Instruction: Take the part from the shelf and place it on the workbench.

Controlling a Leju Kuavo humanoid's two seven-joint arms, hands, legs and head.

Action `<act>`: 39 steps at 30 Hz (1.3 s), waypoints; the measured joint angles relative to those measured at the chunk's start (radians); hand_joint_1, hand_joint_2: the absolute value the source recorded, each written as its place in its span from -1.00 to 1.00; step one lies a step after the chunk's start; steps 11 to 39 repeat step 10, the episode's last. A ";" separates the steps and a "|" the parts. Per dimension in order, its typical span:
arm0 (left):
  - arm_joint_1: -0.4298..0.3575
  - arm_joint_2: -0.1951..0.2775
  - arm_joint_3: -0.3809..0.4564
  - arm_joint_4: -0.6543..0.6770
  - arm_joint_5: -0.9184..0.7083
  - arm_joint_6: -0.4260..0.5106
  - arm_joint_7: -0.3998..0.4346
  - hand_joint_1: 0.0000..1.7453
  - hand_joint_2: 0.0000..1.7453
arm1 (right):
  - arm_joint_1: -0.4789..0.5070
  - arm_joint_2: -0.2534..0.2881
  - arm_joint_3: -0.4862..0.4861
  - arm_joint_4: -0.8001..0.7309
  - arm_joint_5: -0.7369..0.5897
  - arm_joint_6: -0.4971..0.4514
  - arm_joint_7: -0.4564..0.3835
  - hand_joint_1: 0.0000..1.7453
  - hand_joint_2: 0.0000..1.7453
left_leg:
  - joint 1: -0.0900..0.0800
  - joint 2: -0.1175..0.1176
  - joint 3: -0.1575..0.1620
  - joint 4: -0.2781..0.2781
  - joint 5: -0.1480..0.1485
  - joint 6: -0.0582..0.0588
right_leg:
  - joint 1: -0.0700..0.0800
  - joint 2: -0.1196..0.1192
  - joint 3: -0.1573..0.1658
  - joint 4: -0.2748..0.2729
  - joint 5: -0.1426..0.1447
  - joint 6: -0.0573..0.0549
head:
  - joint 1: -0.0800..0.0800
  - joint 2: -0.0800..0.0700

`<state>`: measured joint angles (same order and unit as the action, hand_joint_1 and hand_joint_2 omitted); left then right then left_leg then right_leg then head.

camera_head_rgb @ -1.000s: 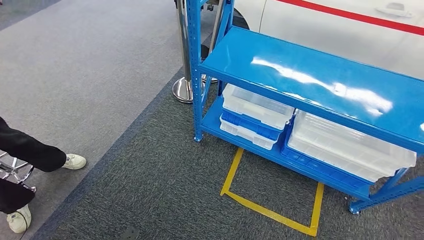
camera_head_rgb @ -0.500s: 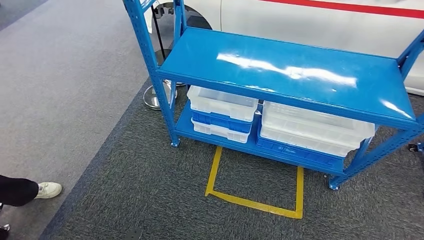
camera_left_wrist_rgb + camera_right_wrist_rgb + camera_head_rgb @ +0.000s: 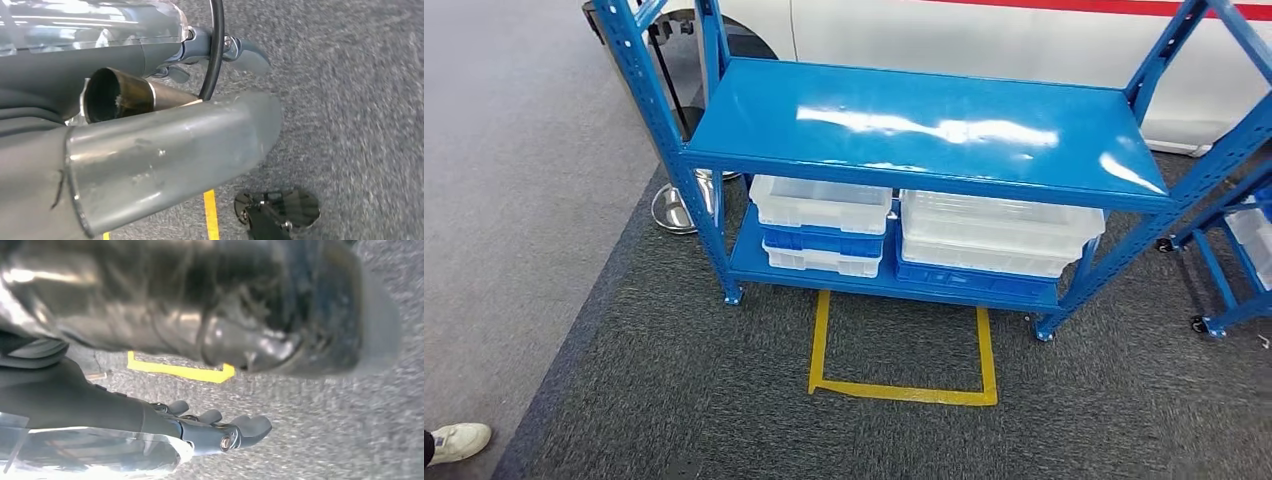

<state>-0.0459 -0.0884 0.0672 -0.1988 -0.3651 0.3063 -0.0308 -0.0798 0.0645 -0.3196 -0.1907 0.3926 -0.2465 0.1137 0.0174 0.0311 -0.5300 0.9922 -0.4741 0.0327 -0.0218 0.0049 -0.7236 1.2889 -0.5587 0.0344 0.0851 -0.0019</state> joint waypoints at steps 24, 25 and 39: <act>-0.009 -0.001 0.007 0.000 0.019 -0.010 0.019 -1.00 1.00 | -0.002 -0.001 0.001 0.000 0.014 -0.018 0.049 -1.00 1.00 | -0.005 0.014 0.006 0.010 -0.016 -0.016 | 0.002 -0.016 0.146 -0.263 0.096 -0.017 | -0.003 0.000; -0.009 -0.001 0.007 0.000 0.019 -0.010 0.019 -1.00 1.00 | -0.002 -0.001 0.001 0.000 0.014 -0.018 0.049 -1.00 1.00 | -0.005 0.014 0.006 0.010 -0.016 -0.016 | 0.002 -0.016 0.146 -0.263 0.096 -0.017 | -0.003 0.000; -0.009 -0.001 0.007 0.000 0.019 -0.010 0.019 -1.00 1.00 | -0.002 -0.001 0.001 0.000 0.014 -0.018 0.049 -1.00 1.00 | -0.005 0.014 0.006 0.010 -0.016 -0.016 | 0.002 -0.016 0.146 -0.263 0.096 -0.017 | -0.003 0.000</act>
